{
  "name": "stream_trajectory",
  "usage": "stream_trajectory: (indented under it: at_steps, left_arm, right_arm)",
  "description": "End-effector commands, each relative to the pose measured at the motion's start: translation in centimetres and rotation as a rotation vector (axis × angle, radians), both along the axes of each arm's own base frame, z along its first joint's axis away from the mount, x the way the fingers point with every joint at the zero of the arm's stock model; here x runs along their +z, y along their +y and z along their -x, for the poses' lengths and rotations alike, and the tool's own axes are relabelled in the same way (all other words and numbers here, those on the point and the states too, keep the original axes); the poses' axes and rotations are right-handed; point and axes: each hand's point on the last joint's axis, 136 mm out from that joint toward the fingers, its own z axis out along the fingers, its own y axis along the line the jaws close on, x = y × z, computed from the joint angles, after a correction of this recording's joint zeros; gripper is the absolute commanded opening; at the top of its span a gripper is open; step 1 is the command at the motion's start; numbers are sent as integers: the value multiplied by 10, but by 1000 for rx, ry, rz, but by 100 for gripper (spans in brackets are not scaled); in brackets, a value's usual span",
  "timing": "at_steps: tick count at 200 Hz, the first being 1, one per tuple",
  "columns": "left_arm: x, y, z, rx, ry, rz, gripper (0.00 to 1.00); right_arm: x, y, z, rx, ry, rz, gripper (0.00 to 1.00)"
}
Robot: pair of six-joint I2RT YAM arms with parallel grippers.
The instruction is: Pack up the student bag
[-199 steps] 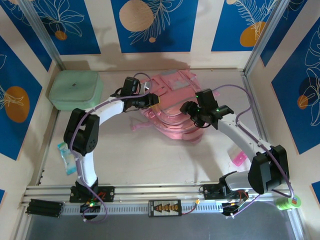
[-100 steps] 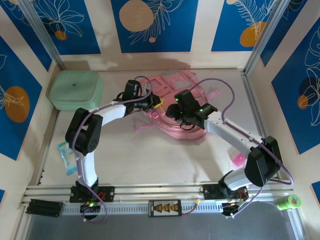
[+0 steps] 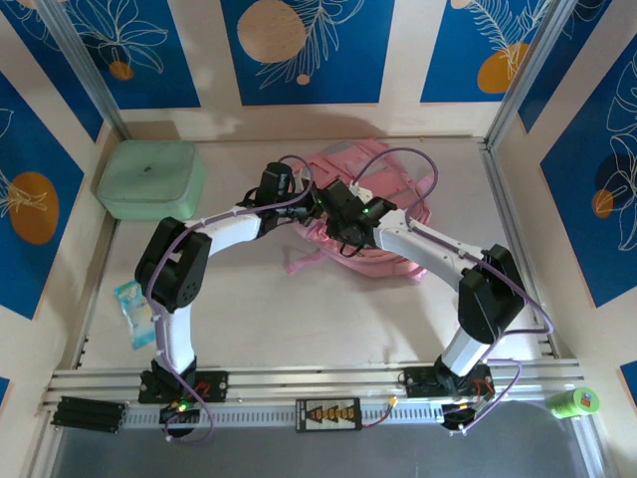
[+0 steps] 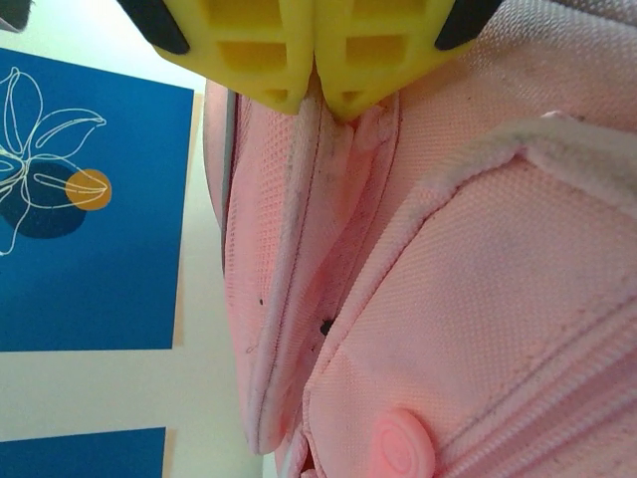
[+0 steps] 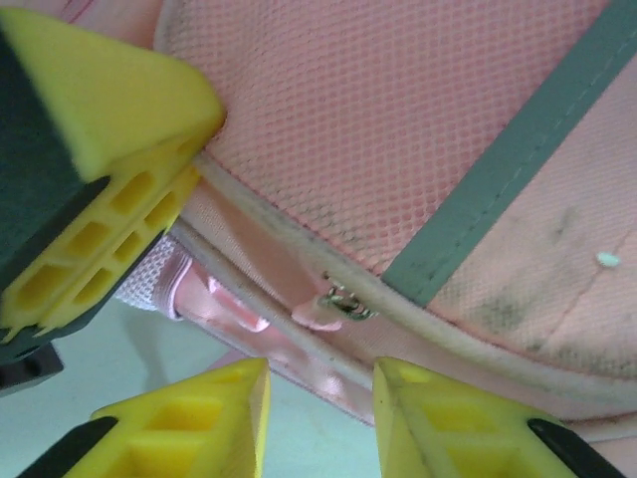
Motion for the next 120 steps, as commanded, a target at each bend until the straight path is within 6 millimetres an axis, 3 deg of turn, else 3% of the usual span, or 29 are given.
stream_trajectory:
  at_steps: [1,58,120]
  left_arm:
    - [38,-9,0,-24,-98,89,0]
    - [37,-11,3,-42,-90,111,0]
    - [35,-13,4,-46,-78,128,0]
  right_arm:
    - [0,-11,-10,-73,-19,31,31]
    - [-4,-6,-31,-73,-44,7,36]
    - [-1,-8,-39,-83,-67,-1,43]
